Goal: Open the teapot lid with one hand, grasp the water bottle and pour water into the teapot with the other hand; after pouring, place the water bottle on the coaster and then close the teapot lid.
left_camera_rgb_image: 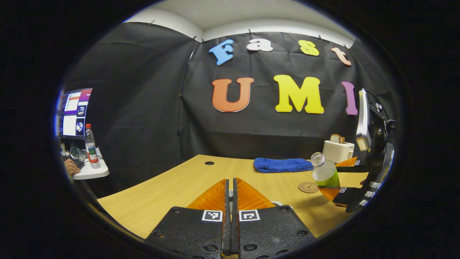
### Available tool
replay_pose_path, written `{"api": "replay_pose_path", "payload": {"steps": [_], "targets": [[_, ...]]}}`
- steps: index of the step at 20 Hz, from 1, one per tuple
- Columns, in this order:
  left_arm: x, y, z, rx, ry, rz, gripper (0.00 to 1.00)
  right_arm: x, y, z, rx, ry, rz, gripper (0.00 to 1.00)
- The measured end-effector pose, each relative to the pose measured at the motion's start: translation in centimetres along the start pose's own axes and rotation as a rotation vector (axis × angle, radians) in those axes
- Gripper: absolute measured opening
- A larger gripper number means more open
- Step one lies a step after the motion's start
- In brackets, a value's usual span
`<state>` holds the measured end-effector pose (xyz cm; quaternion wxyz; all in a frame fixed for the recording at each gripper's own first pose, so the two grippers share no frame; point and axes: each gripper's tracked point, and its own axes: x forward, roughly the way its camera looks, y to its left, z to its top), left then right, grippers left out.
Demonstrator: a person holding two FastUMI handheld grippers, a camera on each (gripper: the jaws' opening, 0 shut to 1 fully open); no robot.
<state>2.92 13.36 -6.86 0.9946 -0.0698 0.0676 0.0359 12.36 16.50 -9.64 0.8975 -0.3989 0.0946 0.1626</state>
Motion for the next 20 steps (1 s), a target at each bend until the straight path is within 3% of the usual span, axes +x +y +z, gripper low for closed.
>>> {"api": "replay_pose_path", "payload": {"steps": [13, 20], "targets": [[0.1, 1.8, -0.1, 0.013, -0.009, -0.005, 0.03, 1.4, 0.2, 2.1, -0.555, -0.075, -0.123, 0.7], [0.2, 2.0, -1.0, 0.023, 0.025, -0.027, 0.02, 1.4, 0.2, 2.9, -0.736, -0.102, -0.154, 0.69]]}}
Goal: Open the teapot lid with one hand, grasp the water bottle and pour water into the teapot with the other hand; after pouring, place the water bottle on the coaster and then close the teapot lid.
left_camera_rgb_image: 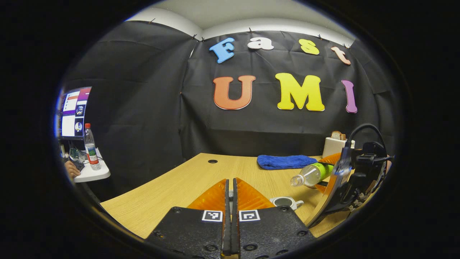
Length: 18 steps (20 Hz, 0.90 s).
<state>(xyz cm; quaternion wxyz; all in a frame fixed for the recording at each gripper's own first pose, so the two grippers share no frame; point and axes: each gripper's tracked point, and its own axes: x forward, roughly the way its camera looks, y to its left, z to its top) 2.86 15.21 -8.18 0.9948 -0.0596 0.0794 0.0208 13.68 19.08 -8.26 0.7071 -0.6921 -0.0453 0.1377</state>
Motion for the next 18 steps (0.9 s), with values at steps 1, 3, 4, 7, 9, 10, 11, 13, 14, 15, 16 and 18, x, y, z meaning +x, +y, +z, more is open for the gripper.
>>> {"api": "replay_pose_path", "payload": {"steps": [1, 3, 4, 7, 9, 10, 11, 13, 14, 15, 16, 18], "targets": [[-0.1, 0.2, -0.1, -0.003, 0.002, -0.001, 0.02, 0.0, -0.1, 0.1, -0.028, -0.007, -0.004, 0.7], [0.0, 0.5, -0.2, 0.005, 0.007, 0.005, 0.03, 0.4, -0.3, 0.1, -0.081, -0.018, -0.012, 0.69], [-0.1, 0.7, -0.1, 0.007, 0.008, 0.009, 0.03, 0.2, -0.4, 0.3, -0.106, -0.025, -0.019, 0.7], [-0.1, 1.2, 0.0, 0.009, 0.004, 0.015, 0.03, 0.0, -0.6, 0.7, -0.177, -0.046, -0.04, 0.69], [-0.2, 1.3, 0.0, 0.008, 0.004, 0.018, 0.03, -0.2, -0.6, 0.7, -0.214, -0.056, -0.054, 0.69], [-0.1, 1.4, -0.1, 0.005, 0.006, 0.019, 0.03, -0.1, -0.6, 0.8, -0.227, -0.061, -0.06, 0.7], [-0.1, 1.4, -0.2, 0.003, 0.009, 0.018, 0.03, -0.1, -0.6, 0.8, -0.243, -0.062, -0.065, 0.7], [-0.1, 1.4, -0.3, 0.007, 0.011, 0.017, 0.03, -0.1, -1.1, 0.9, -0.28, -0.072, -0.087, 0.7], [-0.1, 1.3, -0.2, 0.008, 0.011, 0.015, 0.03, 0.0, -1.4, 1.0, -0.299, -0.077, -0.099, 0.7], [-0.2, 1.2, -0.2, 0.008, 0.011, 0.014, 0.03, 0.2, -1.5, 0.8, -0.316, -0.08, -0.109, 0.7], [-0.2, 1.2, -0.1, 0.01, 0.01, 0.013, 0.03, 0.4, -1.6, 0.7, -0.328, -0.083, -0.115, 0.7], [-0.2, 1.0, -0.1, 0.016, 0.01, 0.008, 0.03, 0.4, -1.7, 0.6, -0.348, -0.087, -0.124, 0.7]]}}
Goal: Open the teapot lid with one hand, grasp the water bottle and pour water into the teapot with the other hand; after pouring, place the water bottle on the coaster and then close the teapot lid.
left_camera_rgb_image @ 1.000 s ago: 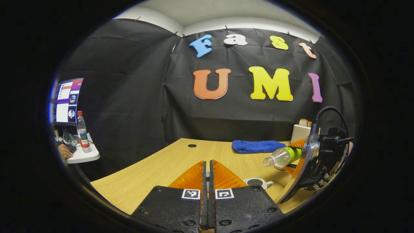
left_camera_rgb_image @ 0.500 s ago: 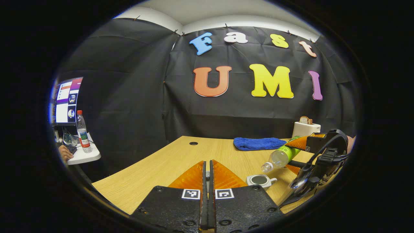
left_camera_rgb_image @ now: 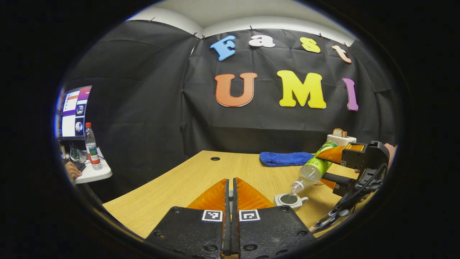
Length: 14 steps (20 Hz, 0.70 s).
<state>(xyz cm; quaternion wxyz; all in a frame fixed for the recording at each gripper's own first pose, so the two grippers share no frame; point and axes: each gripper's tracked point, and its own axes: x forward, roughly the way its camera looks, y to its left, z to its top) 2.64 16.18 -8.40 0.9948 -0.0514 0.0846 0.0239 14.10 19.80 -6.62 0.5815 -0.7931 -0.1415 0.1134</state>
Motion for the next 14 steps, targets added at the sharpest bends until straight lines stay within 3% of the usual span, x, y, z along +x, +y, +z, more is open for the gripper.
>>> {"api": "replay_pose_path", "payload": {"steps": [14], "targets": [[0.01, -0.14, -0.02, 0.008, 0.003, -0.006, 0.03, 0.37, -1.03, -0.41, -0.123, -0.011, -0.069, 0.69]]}}
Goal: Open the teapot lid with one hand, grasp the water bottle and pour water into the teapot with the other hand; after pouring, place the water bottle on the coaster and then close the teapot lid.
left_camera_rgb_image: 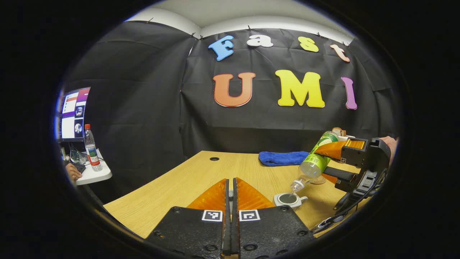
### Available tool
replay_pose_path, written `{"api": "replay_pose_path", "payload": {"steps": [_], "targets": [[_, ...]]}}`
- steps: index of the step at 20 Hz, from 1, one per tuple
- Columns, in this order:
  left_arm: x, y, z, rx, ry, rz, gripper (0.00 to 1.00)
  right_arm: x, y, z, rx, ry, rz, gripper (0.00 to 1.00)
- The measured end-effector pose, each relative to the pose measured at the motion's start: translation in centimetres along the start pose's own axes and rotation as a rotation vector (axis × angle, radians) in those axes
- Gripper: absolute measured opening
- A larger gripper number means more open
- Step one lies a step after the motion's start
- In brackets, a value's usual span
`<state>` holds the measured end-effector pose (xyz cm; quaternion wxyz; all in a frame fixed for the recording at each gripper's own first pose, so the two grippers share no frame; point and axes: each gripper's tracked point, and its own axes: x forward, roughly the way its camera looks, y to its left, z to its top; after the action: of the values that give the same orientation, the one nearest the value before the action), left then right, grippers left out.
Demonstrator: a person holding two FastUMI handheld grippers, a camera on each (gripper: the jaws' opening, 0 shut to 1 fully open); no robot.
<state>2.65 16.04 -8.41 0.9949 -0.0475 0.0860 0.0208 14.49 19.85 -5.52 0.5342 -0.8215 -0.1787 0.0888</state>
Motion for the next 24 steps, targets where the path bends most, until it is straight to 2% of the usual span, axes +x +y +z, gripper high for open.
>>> {"api": "replay_pose_path", "payload": {"steps": [20, 24], "targets": [[-0.11, 0.13, -0.13, 0.005, 0.01, 0.006, 0.03, 0.16, -0.2, -0.14, -0.03, -0.02, -0.006, 0.7], [-0.09, 0.51, -0.2, -0.001, 0.008, 0.005, 0.03, 0.3, 0.1, 0.08, 0.009, -0.045, 0.001, 0.69]]}}
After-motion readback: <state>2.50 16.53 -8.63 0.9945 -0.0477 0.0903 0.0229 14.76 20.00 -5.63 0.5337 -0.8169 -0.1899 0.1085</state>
